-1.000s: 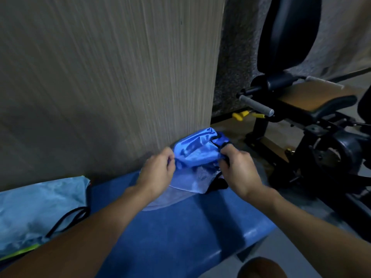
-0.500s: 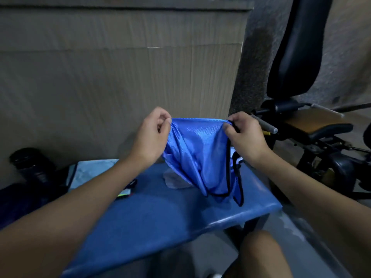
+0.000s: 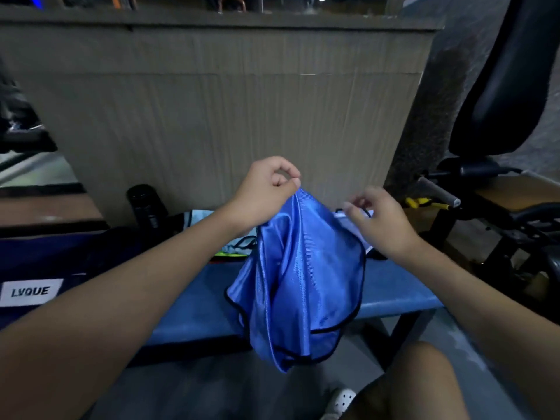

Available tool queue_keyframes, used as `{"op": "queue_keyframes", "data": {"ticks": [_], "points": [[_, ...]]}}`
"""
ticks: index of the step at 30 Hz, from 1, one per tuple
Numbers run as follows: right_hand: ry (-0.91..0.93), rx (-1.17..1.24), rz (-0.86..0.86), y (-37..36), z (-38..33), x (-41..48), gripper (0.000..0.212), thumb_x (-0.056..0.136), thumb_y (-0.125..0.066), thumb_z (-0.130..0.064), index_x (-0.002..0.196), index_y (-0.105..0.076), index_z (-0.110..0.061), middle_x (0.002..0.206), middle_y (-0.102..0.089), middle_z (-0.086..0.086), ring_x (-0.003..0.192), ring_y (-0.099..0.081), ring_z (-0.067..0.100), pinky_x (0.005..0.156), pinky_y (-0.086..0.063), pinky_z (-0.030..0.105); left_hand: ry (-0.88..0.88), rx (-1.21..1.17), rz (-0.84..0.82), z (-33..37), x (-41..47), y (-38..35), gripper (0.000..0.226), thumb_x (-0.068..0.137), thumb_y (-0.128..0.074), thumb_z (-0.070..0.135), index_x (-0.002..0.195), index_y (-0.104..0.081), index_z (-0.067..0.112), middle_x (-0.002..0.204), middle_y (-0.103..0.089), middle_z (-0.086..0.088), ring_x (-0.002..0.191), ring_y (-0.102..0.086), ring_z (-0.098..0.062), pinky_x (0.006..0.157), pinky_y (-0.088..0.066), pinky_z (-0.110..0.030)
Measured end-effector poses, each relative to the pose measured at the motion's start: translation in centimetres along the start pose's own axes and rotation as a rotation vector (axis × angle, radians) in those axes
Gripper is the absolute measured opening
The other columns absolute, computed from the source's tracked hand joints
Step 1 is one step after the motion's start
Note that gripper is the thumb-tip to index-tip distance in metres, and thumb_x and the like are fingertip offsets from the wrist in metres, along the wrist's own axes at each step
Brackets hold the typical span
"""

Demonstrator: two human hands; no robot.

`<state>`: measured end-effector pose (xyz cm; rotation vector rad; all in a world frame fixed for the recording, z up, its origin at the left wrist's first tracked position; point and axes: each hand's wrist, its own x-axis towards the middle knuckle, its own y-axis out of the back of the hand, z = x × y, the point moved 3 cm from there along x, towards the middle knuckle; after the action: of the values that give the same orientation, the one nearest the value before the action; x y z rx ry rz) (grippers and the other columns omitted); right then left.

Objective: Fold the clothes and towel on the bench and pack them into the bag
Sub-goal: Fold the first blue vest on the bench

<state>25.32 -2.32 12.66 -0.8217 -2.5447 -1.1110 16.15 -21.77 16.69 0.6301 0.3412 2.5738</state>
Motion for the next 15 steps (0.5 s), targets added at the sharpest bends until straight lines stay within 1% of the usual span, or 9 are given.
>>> {"op": "queue_keyframes", "data": {"ticks": [2,4,5,6,8,9,11,12,15], "points": [[0.077,0.202,-0.186,-1.2,-3.0,-1.9,0.010,0.087,-0.072,-0.022,0.086,-0.066,-0.014,0.076,-0.064,-0.006,0.075,-0.058,0.005,0.073,-0.044,0.013,0.002,-0.009,0.024,0.3,-0.2,-0.3,0.004,0.096,-0.059,0.003,0.097,-0.061,0.000,0.057,-0.047,-0.011,0.035,-0.026,-0.006,0.036,-0.021,-0.016],[0.128,0.289,-0.338,-2.6,-5.0,-3.4,0.011,0.085,-0.074,-0.021,0.088,-0.066,-0.014,0.073,-0.064,-0.009,0.069,-0.056,-0.002,0.071,-0.041,0.009,0.001,-0.011,0.031,0.7,-0.4,-0.6,0.003,0.095,-0.060,0.003,0.094,-0.062,0.001,0.054,-0.046,-0.005,0.035,-0.026,-0.003,0.036,-0.022,-0.017],[0.154,0.303,-0.365,-3.1,-5.5,-3.7,0.009,0.086,-0.074,-0.018,0.084,-0.065,-0.015,0.070,-0.062,-0.012,0.067,-0.054,-0.002,0.069,-0.040,0.010,0.003,-0.005,0.028,0.8,-0.4,-0.7,0.003,0.095,-0.060,0.003,0.094,-0.063,0.001,0.055,-0.048,-0.005,0.036,-0.027,-0.003,0.037,-0.023,-0.018],[0.173,0.318,-0.355,-3.6,-5.7,-3.7,0.012,0.089,-0.071,-0.013,0.079,-0.064,-0.017,0.067,-0.061,-0.014,0.064,-0.052,-0.002,0.067,-0.040,0.011,0.006,0.001,0.024,0.9,-0.4,-0.8,0.003,0.094,-0.061,0.004,0.094,-0.063,0.002,0.058,-0.050,-0.007,0.038,-0.029,-0.004,0.038,-0.025,-0.019],[0.152,0.369,-0.282,-3.8,-5.8,-3.2,0.024,0.093,-0.062,-0.004,0.075,-0.060,-0.018,0.067,-0.061,-0.011,0.063,-0.052,0.001,0.066,-0.042,0.018,0.006,0.003,0.027,0.9,-0.4,-0.4,0.002,0.094,-0.063,0.005,0.094,-0.064,0.003,0.066,-0.057,-0.009,0.043,-0.037,-0.005,0.042,-0.031,-0.020],[0.125,0.400,-0.241,-3.6,-5.7,-3.0,0.024,0.094,-0.059,-0.001,0.076,-0.059,-0.017,0.070,-0.063,-0.005,0.066,-0.054,0.005,0.066,-0.046,0.026,0.007,-0.002,0.034,0.7,-0.5,0.0,0.002,0.093,-0.064,0.005,0.094,-0.065,0.004,0.068,-0.060,-0.008,0.047,-0.042,-0.005,0.045,-0.036,-0.020],[0.069,0.446,-0.193,-3.0,-5.7,-2.4,0.021,0.096,-0.055,-0.001,0.078,-0.058,-0.012,0.072,-0.065,0.007,0.069,-0.058,0.015,0.072,-0.052,0.046,0.020,-0.022,0.037,0.3,-0.7,0.6,0.004,0.092,-0.066,0.005,0.096,-0.066,0.006,0.075,-0.065,-0.005,0.060,-0.054,-0.006,0.059,-0.045,-0.019],[0.044,0.455,-0.175,-2.7,-5.5,-2.2,0.020,0.096,-0.054,-0.001,0.078,-0.058,-0.011,0.073,-0.065,0.010,0.069,-0.059,0.020,0.077,-0.053,0.052,0.026,-0.032,0.020,0.1,-0.9,0.9,0.005,0.092,-0.066,0.005,0.096,-0.067,0.008,0.078,-0.067,-0.003,0.067,-0.058,-0.006,0.067,-0.048,-0.018],[-0.014,0.462,-0.092,-1.7,-5.2,-1.3,0.019,0.094,-0.052,-0.001,0.078,-0.056,-0.010,0.071,-0.063,0.011,0.069,-0.058,0.024,0.078,-0.053,0.056,0.081,-0.103,-0.125,-0.7,-1.5,1.1,0.016,0.092,-0.068,0.008,0.106,-0.065,0.014,0.087,-0.071,-0.003,0.079,-0.065,-0.008,0.078,-0.054,-0.025]]}}
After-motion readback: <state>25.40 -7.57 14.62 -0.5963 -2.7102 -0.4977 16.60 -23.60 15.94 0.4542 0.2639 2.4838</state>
